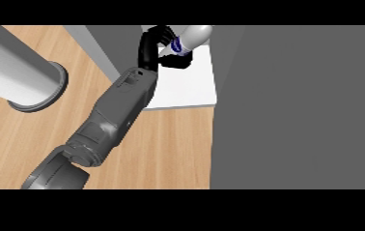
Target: Pick up the bottled water, place it into the cabinet and close the cabinet
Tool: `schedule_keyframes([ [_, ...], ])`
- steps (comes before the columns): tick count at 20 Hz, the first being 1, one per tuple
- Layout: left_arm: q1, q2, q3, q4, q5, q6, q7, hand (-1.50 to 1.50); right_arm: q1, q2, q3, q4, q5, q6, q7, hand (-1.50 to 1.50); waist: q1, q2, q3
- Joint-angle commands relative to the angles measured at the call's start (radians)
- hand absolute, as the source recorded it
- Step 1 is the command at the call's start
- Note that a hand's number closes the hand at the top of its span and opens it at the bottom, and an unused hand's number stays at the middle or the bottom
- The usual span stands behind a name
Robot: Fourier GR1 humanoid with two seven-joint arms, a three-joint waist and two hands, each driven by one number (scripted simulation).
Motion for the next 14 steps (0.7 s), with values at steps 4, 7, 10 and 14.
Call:
schedule_keyframes([
  [4, -0.014, 0.025, -0.012, 0.088, -0.046, 0.104, -0.023, -1.50, 0.030, -0.008, 0.016, -0.009, 0.003, 0.014, -0.012, -1.50, -0.013, 0.003, 0.000],
  [7, -0.003, 0.024, -0.011, 0.098, -0.051, 0.106, -0.042, -1.50, 0.002, -0.004, 0.003, 0.039, 0.006, 0.025, -0.044, -1.50, -0.014, 0.007, 0.000],
  [10, 0.030, 0.026, 0.004, 0.101, -0.042, 0.086, -0.055, -1.50, -0.022, 0.024, 0.026, 0.030, 0.022, -0.018, -0.007, -1.50, -0.004, 0.006, -0.001],
  [14, -0.019, 0.063, 0.006, 0.129, -0.046, 0.086, 0.002, -1.50, 0.001, -0.015, 0.008, -0.028, -0.006, 0.010, 0.004, -1.50, -0.021, 0.009, -0.001],
])
